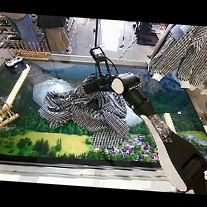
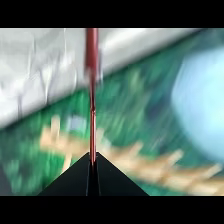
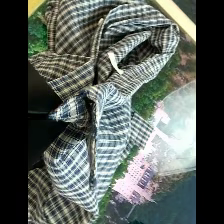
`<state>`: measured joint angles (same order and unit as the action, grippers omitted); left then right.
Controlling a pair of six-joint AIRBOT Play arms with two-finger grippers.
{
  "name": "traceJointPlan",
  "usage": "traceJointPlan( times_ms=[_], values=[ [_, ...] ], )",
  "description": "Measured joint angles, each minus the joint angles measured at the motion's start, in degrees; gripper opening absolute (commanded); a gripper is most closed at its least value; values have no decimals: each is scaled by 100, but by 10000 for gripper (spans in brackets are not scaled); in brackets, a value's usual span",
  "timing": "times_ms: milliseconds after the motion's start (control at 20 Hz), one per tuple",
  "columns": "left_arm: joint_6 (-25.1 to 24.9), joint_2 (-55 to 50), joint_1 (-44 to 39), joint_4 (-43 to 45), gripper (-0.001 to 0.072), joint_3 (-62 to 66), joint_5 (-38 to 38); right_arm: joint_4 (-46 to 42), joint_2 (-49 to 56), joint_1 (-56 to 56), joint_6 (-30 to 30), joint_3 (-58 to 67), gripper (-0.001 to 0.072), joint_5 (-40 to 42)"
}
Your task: Fold the clothes and pants, and hang the long-sleeved shirts on hangers.
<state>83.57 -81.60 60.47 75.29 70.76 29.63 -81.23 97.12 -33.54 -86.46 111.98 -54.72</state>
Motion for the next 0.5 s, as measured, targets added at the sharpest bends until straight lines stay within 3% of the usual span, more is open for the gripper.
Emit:
traceJointPlan(
  times_ms=[100,150,250,400,500],
  values=[
    [-240,369,-199,-446,11,273,-179,-31,-7,-2,0,0,27,-7],
    [-693,509,-356,-1016,11,487,-129,-114,-20,0,0,0,26,-26],
    [-2155,629,-726,-2577,11,872,466,-466,-96,44,-4,11,25,-24],
    [-4715,575,-1624,-4981,11,1215,2411,-1200,-210,328,-581,205,25,28],
    [-5729,433,-2277,-5711,11,1316,3600,-1506,-247,595,-1080,343,25,50]
  ],
)
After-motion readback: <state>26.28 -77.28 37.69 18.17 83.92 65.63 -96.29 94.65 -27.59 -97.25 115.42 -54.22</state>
